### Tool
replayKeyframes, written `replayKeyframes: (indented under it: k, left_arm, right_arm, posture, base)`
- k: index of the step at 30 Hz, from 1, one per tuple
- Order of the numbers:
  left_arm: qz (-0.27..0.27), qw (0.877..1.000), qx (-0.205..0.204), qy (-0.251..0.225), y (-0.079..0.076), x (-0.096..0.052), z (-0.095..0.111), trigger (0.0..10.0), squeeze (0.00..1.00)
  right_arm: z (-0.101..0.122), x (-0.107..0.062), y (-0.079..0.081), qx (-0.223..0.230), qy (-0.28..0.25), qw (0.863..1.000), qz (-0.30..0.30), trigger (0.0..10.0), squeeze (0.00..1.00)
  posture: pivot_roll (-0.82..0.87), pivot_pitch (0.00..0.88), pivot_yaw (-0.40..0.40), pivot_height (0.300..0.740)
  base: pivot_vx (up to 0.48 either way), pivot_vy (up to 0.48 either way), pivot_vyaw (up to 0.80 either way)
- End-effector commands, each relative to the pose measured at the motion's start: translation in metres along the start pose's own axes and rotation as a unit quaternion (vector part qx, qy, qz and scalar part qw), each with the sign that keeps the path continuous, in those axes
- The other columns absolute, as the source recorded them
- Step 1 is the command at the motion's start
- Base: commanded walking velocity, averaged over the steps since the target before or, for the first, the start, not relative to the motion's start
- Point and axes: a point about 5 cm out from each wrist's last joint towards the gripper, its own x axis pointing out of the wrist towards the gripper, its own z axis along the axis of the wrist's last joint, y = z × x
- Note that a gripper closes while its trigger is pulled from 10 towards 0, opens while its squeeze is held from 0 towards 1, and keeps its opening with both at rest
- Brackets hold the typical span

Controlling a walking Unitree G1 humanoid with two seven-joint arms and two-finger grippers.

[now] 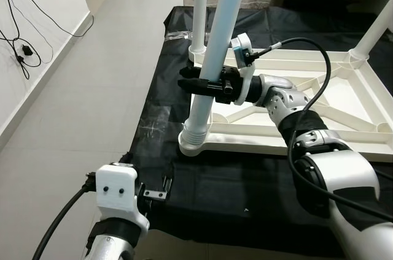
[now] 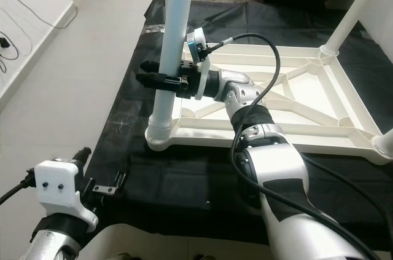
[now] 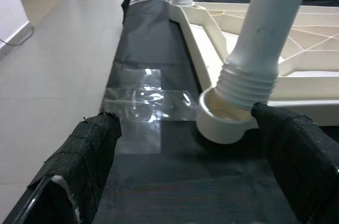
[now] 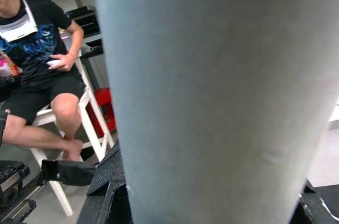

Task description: Building children table

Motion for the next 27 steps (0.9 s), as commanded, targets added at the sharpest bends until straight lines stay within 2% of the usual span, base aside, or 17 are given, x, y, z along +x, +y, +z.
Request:
replayKeyframes:
  k: [1, 8, 10, 17, 24, 27]
  left_arm:
    - [-0.004, 1.000, -0.003, 0.009, -0.002, -0.003, -0.001, 10.0, 0.00]
    - [-0.005, 1.000, -0.006, 0.011, -0.003, -0.005, 0.000, 10.0, 0.00]
    - [-0.005, 1.000, -0.007, 0.013, -0.005, -0.006, 0.001, 10.0, 0.00]
    - [-0.004, 1.000, -0.006, 0.015, -0.005, -0.008, 0.001, 10.0, 0.00]
    - [0.001, 1.000, -0.004, 0.015, -0.005, -0.008, 0.001, 10.0, 0.00]
    - [0.001, 1.000, -0.004, 0.016, -0.005, -0.008, 0.002, 10.0, 0.00]
  right_arm:
    - [0.004, 0.004, 0.001, -0.018, -0.001, 1.000, 0.017, 10.0, 0.00]
    - [-0.001, 0.007, 0.003, -0.026, -0.003, 0.999, 0.025, 10.0, 0.00]
    - [-0.006, 0.013, 0.002, -0.036, 0.001, 0.999, 0.013, 10.0, 0.00]
    - [-0.010, 0.018, 0.003, -0.040, 0.006, 0.999, 0.011, 10.0, 0.00]
    - [-0.015, 0.020, 0.007, -0.053, 0.037, 0.997, 0.049, 10.0, 0.00]
    - [-0.018, 0.025, 0.009, -0.071, 0.062, 0.993, 0.065, 10.0, 0.00]
  posture:
    - [0.17, 0.232, -0.026, 0.740]
    - [0.17, 0.236, -0.025, 0.740]
    - [0.17, 0.239, -0.027, 0.740]
    - [0.17, 0.245, -0.028, 0.740]
    - [0.17, 0.248, -0.031, 0.740]
    - [0.17, 0.248, -0.031, 0.740]
  base:
    - [0.000, 0.000, 0.00]
    - [0.000, 0.000, 0.00]
    - [0.000, 0.000, 0.00]
    - [0.000, 0.000, 0.00]
    - [0.000, 0.000, 0.00]
    - [0.000, 0.000, 0.00]
